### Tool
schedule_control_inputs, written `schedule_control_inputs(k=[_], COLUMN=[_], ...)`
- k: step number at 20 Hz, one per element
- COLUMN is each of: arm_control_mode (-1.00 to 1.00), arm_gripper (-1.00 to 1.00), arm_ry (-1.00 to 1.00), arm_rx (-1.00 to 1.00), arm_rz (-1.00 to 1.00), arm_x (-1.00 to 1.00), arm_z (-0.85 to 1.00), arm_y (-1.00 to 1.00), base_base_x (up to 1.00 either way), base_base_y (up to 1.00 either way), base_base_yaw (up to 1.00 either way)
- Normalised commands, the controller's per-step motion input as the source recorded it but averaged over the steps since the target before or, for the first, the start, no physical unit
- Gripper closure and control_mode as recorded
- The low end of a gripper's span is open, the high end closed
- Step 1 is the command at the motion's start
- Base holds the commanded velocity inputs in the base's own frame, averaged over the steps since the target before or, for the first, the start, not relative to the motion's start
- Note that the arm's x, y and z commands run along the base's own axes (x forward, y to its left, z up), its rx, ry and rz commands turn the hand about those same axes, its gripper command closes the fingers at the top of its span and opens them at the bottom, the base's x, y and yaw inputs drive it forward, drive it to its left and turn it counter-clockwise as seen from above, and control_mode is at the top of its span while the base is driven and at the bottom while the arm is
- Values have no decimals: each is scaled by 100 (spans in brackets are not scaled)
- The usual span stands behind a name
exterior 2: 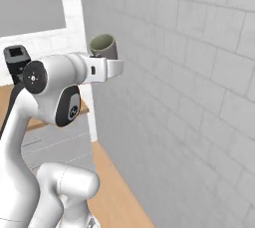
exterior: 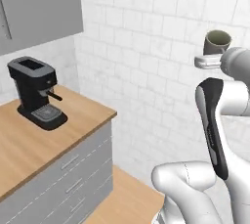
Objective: Gather all objects into one cabinet and sort the glasses and bowls to opposite sides.
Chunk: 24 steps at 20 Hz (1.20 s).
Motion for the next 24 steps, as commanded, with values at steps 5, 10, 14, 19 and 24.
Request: schedule_control_inputs(k=[5,10,14,19,24], arm_control_mode=[100,100,100,100,100], arm_gripper=[100,100,100,100,100], arm_ry=[0,0,0,0,0], arm_rx=[0,0,0,0,0], arm_rz=[0,0,0,0,0], arm_x=[0,0,0,0,0], arm_z=[0,0,0,0,0], arm_y=[0,0,0,0,0], base_base_x=[-76,-80,-65,-46,-4], base_base_y=[-11,-13,-35,-59,-93], base_base_yaw=[-57,-54,-47,-40,-35])
